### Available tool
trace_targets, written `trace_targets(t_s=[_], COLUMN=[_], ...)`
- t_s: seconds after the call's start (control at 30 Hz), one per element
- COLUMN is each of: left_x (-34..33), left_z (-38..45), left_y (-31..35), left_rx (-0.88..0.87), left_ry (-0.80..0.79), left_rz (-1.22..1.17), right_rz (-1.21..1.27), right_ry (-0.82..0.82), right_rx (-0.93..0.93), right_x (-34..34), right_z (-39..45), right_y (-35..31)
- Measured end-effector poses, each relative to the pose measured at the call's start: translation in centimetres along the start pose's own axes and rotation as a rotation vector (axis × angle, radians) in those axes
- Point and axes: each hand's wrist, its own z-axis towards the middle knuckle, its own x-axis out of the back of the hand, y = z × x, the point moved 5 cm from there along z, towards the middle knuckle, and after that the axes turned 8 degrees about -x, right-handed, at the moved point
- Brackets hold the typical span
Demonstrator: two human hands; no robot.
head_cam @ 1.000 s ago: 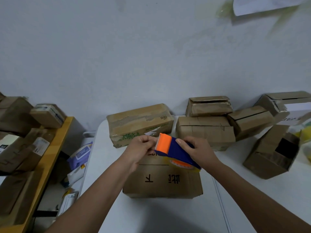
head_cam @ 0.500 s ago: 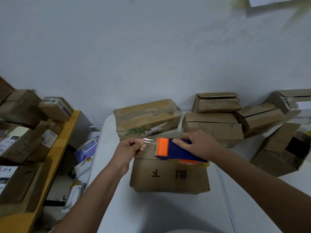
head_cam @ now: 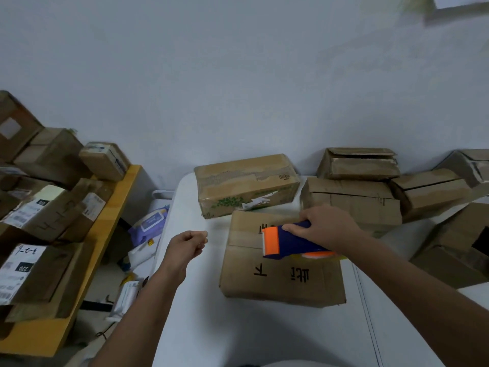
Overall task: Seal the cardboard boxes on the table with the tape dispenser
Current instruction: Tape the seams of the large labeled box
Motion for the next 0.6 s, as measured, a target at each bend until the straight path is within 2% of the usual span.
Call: trace_targets(t_s=[0.6], left_x=[-3.0], left_z=[-0.3], left_y=[-4.2], left_rx=[0.020], left_ry=[0.019], left_rz=[0.054], right_rz=[0.042], right_ry=[0.083], right_rx=[-0.019], right_x=[-0.7], right_z=[-0.1], right_y=[0.6])
